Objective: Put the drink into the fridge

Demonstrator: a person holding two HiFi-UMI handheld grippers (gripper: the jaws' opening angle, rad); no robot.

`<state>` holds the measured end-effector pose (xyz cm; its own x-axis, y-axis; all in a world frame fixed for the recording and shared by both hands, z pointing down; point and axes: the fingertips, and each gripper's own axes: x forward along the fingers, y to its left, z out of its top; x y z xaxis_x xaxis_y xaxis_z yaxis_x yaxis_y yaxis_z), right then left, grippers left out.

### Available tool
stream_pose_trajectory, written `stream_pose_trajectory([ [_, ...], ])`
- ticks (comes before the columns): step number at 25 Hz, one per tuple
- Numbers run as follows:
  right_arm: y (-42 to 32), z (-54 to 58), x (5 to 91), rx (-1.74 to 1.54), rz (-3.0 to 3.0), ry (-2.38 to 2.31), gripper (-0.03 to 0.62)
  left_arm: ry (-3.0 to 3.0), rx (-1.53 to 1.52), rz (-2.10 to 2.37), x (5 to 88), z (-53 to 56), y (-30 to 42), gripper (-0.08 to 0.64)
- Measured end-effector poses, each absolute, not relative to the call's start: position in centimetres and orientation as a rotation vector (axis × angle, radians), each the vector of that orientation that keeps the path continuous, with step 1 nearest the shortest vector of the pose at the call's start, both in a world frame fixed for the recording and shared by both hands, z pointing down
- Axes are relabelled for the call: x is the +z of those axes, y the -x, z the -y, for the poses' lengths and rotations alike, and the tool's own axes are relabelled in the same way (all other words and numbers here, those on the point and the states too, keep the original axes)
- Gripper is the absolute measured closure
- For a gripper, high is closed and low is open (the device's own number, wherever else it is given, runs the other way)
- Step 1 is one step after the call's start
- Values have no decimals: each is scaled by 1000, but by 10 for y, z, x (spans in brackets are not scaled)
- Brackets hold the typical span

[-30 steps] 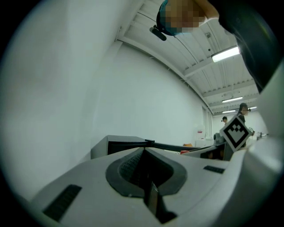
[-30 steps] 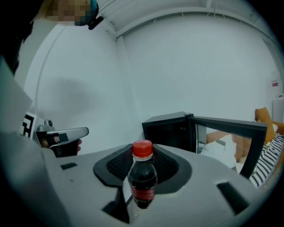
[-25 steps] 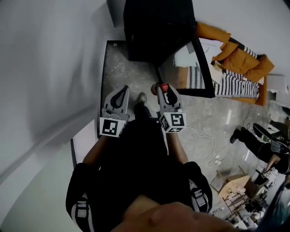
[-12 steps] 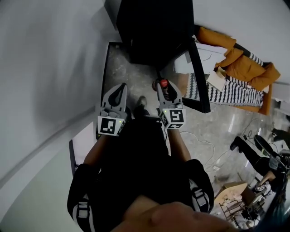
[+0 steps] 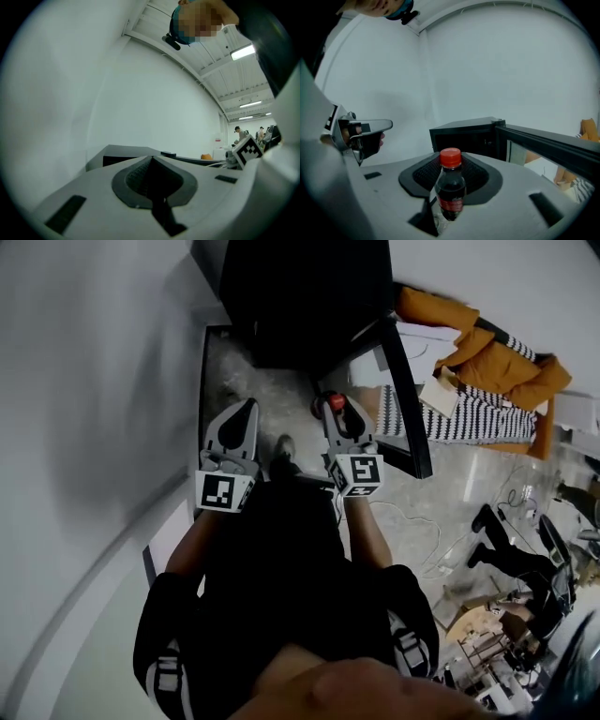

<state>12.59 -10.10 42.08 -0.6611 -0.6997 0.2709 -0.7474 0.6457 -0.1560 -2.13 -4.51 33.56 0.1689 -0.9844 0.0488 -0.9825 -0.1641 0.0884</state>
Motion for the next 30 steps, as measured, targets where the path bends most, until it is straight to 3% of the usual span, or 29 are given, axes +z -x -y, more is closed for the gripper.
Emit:
stream_pose_trajectory([
  [18,-75,182,458,364,2578,-1292,465,-2423,62,1769,369,131,74,555],
  [30,-51,233,498,325,2593,-1235,465,-2447,66,1772,374,156,68,555],
])
